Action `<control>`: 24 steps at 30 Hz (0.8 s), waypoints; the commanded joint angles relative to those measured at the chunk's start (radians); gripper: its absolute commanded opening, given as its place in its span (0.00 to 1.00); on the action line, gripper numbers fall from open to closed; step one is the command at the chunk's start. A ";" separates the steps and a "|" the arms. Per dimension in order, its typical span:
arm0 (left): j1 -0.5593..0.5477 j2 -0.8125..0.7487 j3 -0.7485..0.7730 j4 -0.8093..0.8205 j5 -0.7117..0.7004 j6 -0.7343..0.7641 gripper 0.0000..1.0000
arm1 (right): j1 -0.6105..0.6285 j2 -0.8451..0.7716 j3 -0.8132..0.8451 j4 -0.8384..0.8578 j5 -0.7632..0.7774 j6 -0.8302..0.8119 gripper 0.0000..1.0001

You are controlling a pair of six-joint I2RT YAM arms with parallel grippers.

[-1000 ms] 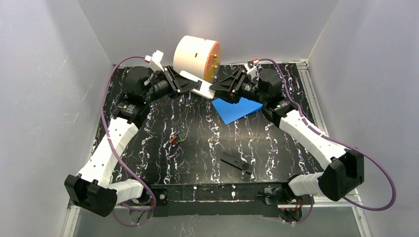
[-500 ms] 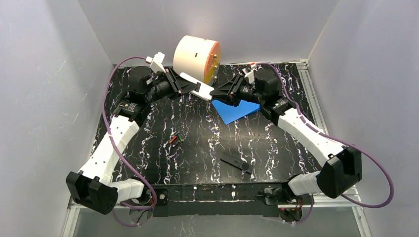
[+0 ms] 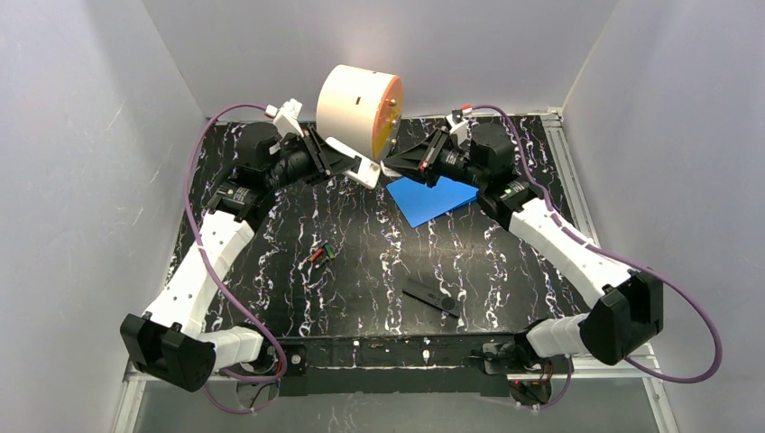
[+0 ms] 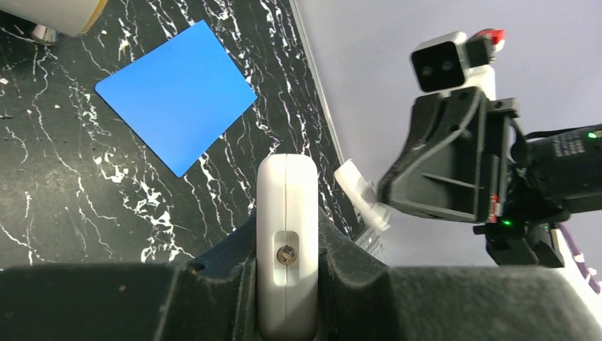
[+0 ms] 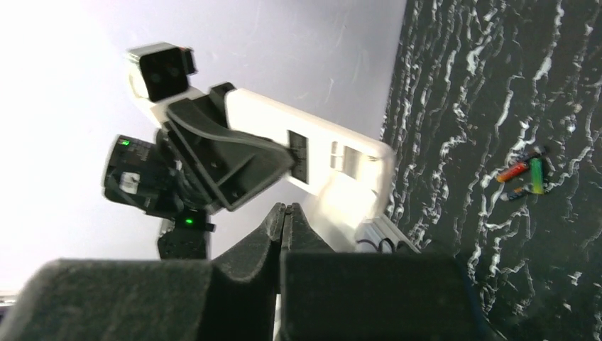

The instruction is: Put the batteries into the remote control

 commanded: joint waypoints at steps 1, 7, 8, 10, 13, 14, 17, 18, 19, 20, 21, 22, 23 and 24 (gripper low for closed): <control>-0.001 -0.030 0.038 -0.025 -0.021 0.059 0.00 | 0.000 -0.053 -0.013 0.109 0.032 -0.050 0.01; 0.000 -0.029 0.014 -0.074 -0.083 0.113 0.00 | -0.002 -0.087 -0.105 0.083 0.074 -0.082 0.01; 0.000 -0.031 0.005 -0.091 -0.105 0.128 0.00 | -0.003 -0.090 -0.133 0.073 0.077 -0.093 0.01; 0.000 -0.036 -0.015 -0.116 -0.144 0.153 0.00 | -0.004 -0.097 -0.173 0.038 0.090 -0.128 0.01; 0.001 -0.051 -0.046 -0.134 -0.169 0.178 0.00 | -0.007 -0.106 -0.211 -0.054 0.127 -0.209 0.01; 0.000 -0.060 -0.057 -0.132 -0.164 0.181 0.00 | -0.007 -0.107 -0.219 -0.078 0.139 -0.242 0.02; 0.000 -0.080 -0.092 -0.110 -0.135 0.175 0.00 | -0.008 -0.113 -0.239 -0.150 0.176 -0.358 0.13; 0.001 -0.084 -0.099 -0.103 -0.126 0.168 0.00 | -0.008 -0.120 -0.250 -0.154 0.182 -0.388 0.19; 0.000 -0.087 -0.105 -0.097 -0.115 0.162 0.00 | -0.008 -0.128 -0.261 -0.153 0.186 -0.419 0.26; 0.001 -0.088 -0.109 -0.090 -0.103 0.155 0.00 | -0.008 -0.134 -0.271 -0.151 0.189 -0.441 0.34; 0.000 -0.089 -0.114 -0.080 -0.087 0.146 0.00 | -0.008 -0.142 -0.278 -0.145 0.185 -0.459 0.42; 0.001 -0.088 -0.115 -0.068 -0.065 0.137 0.00 | -0.008 -0.151 -0.286 -0.121 0.169 -0.472 0.50; 0.001 -0.088 -0.118 -0.050 -0.033 0.124 0.00 | -0.008 -0.161 -0.292 -0.085 0.142 -0.476 0.60; 0.000 -0.088 -0.118 -0.028 0.002 0.109 0.00 | -0.009 -0.171 -0.301 -0.039 0.108 -0.470 0.68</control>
